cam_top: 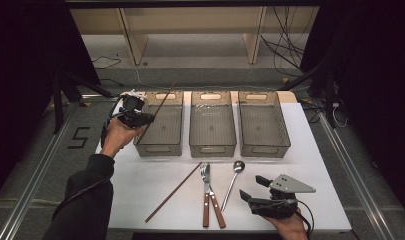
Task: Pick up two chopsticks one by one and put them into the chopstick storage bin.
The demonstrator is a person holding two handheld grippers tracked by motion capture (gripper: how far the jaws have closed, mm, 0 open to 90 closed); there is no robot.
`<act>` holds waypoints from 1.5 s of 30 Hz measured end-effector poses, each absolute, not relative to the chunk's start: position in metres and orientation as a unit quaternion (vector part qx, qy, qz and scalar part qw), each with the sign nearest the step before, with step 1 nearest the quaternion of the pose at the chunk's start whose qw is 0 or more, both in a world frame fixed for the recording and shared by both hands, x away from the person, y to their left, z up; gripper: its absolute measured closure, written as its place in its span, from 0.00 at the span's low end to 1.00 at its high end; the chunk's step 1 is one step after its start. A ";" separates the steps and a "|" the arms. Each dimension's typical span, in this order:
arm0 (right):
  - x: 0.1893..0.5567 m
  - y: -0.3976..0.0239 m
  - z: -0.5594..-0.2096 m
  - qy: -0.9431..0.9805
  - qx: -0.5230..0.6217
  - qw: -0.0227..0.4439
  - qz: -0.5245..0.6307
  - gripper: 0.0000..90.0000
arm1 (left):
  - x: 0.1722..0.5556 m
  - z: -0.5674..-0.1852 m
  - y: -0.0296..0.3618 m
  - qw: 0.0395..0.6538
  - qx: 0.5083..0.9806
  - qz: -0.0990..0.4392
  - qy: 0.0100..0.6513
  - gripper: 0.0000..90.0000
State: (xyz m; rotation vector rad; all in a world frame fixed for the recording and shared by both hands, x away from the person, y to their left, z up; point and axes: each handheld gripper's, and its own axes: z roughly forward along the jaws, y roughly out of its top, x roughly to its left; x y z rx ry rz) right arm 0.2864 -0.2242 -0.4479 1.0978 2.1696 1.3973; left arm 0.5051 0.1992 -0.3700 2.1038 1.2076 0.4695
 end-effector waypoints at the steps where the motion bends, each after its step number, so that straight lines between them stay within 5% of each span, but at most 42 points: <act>1: 0.286 -0.224 -0.448 0.763 0.386 0.168 0.491 0.29 | 0.507 -0.371 0.200 0.327 0.805 0.180 0.462 0.94; 28: 0.286 -0.224 -0.448 0.763 0.385 0.166 0.493 0.29 | 0.528 -0.406 0.202 0.292 0.800 0.159 0.499 0.92; 36: 0.286 -0.224 -0.448 0.763 0.385 0.167 0.492 0.29 | 0.523 -0.401 0.203 0.318 0.786 0.136 0.513 0.53; 45: 0.286 -0.224 -0.448 0.764 0.385 0.167 0.491 0.29 | 0.490 -0.381 0.197 0.348 0.792 0.110 0.490 0.30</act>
